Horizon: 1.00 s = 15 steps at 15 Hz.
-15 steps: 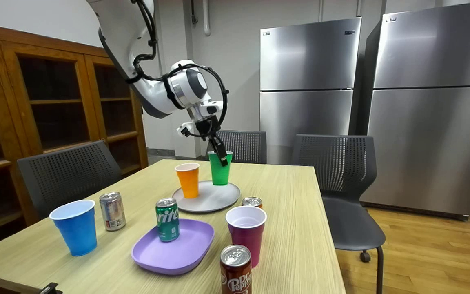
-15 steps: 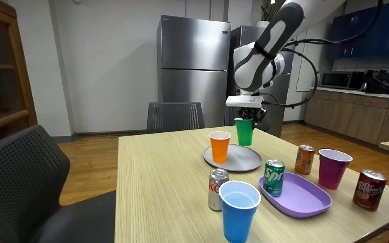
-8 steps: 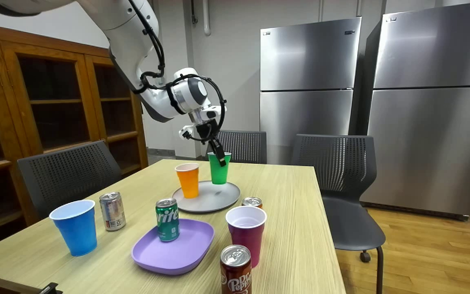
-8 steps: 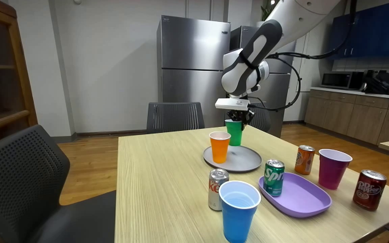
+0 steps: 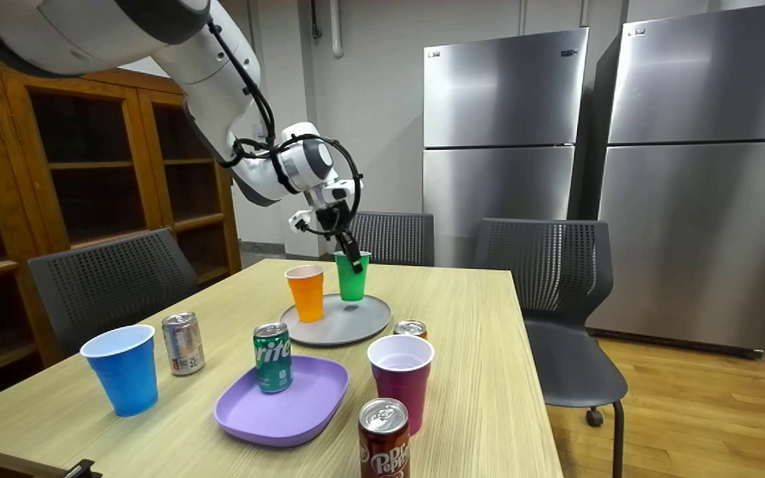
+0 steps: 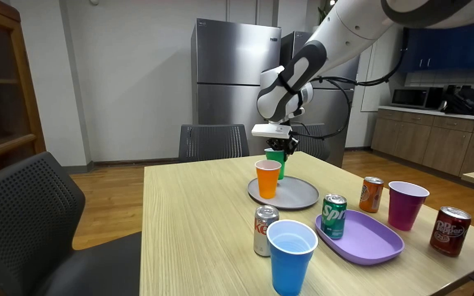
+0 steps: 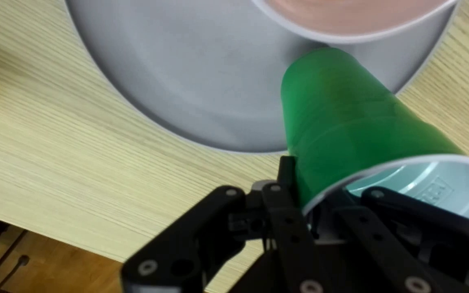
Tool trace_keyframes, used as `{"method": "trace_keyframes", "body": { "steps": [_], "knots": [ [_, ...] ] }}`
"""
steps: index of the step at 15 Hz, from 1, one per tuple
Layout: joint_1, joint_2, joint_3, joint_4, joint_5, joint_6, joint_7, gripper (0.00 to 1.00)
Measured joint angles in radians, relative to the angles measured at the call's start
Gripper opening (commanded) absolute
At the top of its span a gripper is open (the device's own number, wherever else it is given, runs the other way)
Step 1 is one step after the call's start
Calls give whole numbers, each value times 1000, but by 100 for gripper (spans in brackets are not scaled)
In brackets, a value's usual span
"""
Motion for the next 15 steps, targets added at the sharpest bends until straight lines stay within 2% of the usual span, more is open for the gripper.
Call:
{"method": "trace_keyframes", "body": {
  "steps": [6,12,13,14,15],
  "knots": [
    [3,69,0,100,0,-37,0,1],
    [4,102,0,150,0,-63,0,1],
    [4,105,0,154,0,-67,0,8],
    [4,107,0,158,0,-70,0,32],
    [4,108,0,160,0,-72,-1,33]
  ]
}}
